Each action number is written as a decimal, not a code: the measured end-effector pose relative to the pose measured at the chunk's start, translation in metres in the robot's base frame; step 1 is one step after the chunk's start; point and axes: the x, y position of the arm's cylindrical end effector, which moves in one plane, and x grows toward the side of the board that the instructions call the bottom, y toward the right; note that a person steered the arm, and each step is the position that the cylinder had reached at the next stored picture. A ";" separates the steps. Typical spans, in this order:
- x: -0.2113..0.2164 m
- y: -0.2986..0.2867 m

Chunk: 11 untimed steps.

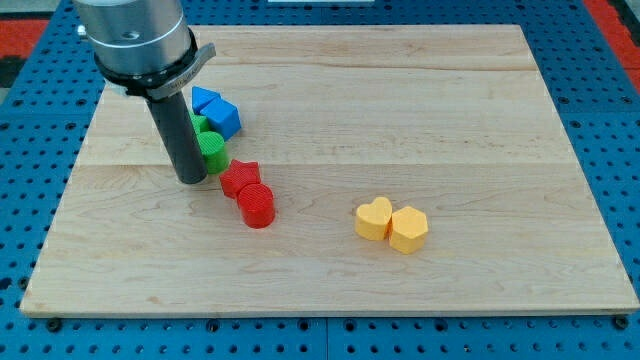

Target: Slide the green star and the green circle above the yellow heart

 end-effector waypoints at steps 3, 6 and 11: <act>0.000 0.040; -0.039 -0.078; -0.024 0.009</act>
